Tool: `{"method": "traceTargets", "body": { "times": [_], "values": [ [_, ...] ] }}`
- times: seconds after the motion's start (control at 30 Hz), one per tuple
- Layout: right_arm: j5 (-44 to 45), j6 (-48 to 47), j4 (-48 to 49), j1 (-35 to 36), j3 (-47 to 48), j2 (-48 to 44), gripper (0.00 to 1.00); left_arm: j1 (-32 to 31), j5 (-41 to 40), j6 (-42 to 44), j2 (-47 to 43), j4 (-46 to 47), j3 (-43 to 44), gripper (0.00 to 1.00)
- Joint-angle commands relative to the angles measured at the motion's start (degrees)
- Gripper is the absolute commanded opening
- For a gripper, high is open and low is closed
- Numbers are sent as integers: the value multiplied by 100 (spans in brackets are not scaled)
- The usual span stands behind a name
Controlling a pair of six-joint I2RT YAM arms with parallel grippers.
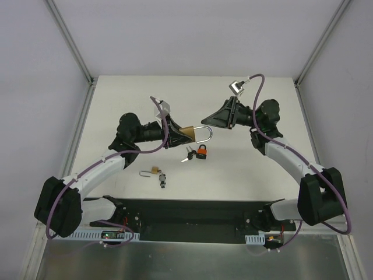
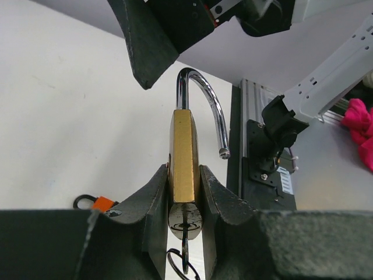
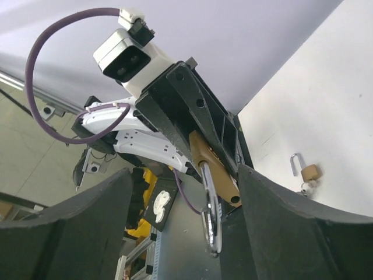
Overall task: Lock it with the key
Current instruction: Lock the lock.
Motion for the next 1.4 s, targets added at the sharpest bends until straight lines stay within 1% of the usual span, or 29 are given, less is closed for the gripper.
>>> {"method": "traceTargets", "body": {
  "times": [0.0,0.03,0.07,0.1,0.13,0.17,0.2,0.23,0.27,0.3,0.33,0.37,0.4,0.47,0.53,0.6,0.7,0.83,0.93,1.03,1.07,1.1,1.13,1.37],
  "values": [
    [89,-650,-799,-161,56,-118,80,161,523,-574,225,533,563,0],
    [168,-834,-1072,-187,91,-144,82,179,567,-662,321,533,589,0],
    [203,-1253,-1371,-196,126,-232,84,179,611,-697,366,524,624,0],
    [256,-1510,-2026,-222,170,-267,87,188,681,-733,401,524,659,0],
    [396,-1713,-2311,-231,196,-329,88,205,707,-794,462,524,668,0],
    [475,-2193,-2627,-240,292,-425,90,214,716,-821,480,515,694,0],
    [563,-2433,-3292,-240,354,-469,93,223,743,-847,498,506,712,0],
    [773,-2696,-3664,-249,433,-513,94,240,769,-882,524,489,721,0],
    [923,-3004,-4442,-249,625,-609,96,241,760,-882,542,445,747,0],
    [1064,-3476,-4772,-240,697,-663,100,241,769,-882,533,410,756,0],
    [1309,-3681,-5010,-249,750,-707,100,249,778,-882,533,340,765,0],
    [1433,-3840,-5465,-249,846,-803,100,258,769,-865,533,287,782,0],
    [1556,-4129,-5652,-249,899,-839,97,258,769,-856,524,217,800,0],
    [1838,-4324,-6091,-249,970,-944,97,267,725,-830,507,-11,861,0],
    [2101,-4561,-6312,-249,1040,-1006,96,267,568,-786,454,-231,923,0],
    [2190,-4650,-6497,-240,1067,-1067,97,267,427,-672,419,-547,984,0],
    [2251,-4677,-6524,-205,1049,-1138,97,267,146,-593,349,-855,994,0],
    [2471,-4703,-6515,-21,1093,-1182,97,267,-66,-610,313,-997,967,0],
    [2647,-4738,-6594,155,1207,-1068,99,267,-127,-636,287,-1005,941,0],
    [2901,-4738,-6586,313,1260,-954,94,267,-224,-619,234,-1005,880,0],
    [2954,-4729,-6586,392,1330,-918,89,267,-241,-619,225,-1005,871,0],
    [3094,-4747,-6620,436,1391,-874,86,267,-250,-627,191,-1005,853,0],
    [3165,-4747,-6647,497,1435,-804,86,267,-250,-636,190,-1005,844,0],
    [3683,-4729,-6621,770,1690,-523,68,258,-250,-698,120,-970,774,0]
  ]
}}
